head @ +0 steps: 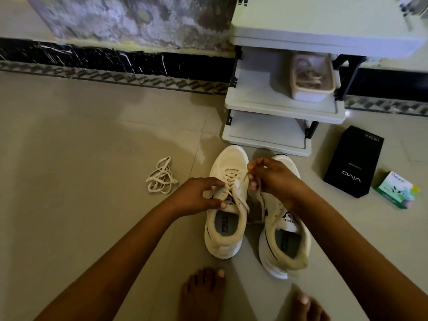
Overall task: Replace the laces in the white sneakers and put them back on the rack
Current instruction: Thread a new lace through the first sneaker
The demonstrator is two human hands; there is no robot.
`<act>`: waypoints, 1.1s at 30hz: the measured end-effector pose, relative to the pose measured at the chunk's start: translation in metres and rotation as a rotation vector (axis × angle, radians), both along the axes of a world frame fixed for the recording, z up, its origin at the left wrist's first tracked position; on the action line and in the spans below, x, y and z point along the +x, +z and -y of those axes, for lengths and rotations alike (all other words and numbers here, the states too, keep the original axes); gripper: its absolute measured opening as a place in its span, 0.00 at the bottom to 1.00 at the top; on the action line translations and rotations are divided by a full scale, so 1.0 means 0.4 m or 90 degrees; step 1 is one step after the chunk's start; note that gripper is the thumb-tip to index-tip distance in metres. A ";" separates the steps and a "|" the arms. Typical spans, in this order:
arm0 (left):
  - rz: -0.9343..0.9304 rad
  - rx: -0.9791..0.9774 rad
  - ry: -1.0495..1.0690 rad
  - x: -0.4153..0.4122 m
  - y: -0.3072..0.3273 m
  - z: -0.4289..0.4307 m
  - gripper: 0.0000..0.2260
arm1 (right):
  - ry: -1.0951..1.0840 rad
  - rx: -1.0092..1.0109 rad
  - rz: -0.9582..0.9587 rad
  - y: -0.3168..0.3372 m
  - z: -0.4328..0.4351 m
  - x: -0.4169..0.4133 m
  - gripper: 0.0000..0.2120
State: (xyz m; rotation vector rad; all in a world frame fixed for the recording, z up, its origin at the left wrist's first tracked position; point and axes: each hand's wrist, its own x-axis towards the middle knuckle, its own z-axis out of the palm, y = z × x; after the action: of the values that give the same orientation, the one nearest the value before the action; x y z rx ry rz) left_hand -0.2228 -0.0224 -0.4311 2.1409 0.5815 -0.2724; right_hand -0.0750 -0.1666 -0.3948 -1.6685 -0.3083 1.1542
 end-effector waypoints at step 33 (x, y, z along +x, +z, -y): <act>0.131 0.105 0.046 0.004 0.112 -0.015 0.09 | 0.414 -0.226 0.410 0.049 0.020 -0.043 0.14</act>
State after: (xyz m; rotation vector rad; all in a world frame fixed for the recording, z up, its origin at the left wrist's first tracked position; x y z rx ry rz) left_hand -0.2211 -0.0165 -0.3861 2.2655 0.5761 0.0368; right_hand -0.0922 -0.1746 -0.3754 -2.3297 -1.1750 1.1288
